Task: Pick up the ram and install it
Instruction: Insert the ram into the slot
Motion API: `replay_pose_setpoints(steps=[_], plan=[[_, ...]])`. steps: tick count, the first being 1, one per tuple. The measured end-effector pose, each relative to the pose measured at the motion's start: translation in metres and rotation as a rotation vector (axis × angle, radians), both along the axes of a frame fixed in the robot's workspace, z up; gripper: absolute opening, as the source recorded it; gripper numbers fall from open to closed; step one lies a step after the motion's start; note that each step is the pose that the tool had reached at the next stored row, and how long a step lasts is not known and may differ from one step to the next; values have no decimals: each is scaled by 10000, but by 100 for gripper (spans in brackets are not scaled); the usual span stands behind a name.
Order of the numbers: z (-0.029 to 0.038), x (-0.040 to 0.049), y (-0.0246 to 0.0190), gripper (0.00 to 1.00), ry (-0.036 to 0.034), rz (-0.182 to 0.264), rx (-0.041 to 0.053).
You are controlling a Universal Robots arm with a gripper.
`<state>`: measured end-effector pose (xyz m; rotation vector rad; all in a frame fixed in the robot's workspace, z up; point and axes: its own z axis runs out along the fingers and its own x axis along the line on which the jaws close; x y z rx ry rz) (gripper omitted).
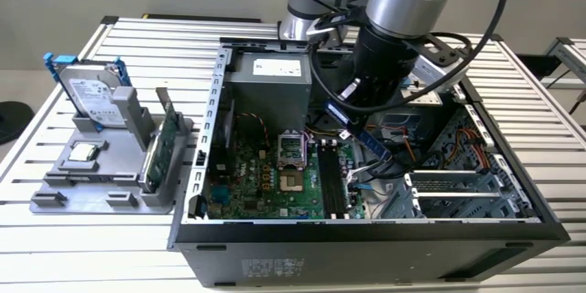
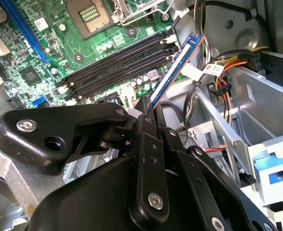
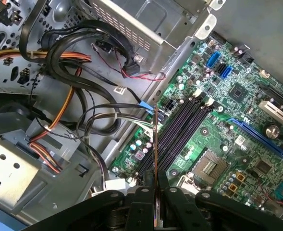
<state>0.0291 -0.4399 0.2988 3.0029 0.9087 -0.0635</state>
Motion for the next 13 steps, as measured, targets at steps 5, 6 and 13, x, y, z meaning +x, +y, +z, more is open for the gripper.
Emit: replay_pose_setpoints(steps=[5,6,13], plan=[[-5,0,1,0,0,-167,0],[-6,0,1,0,0,-199,0],[-14,0,2,0,0,-516,-1]])
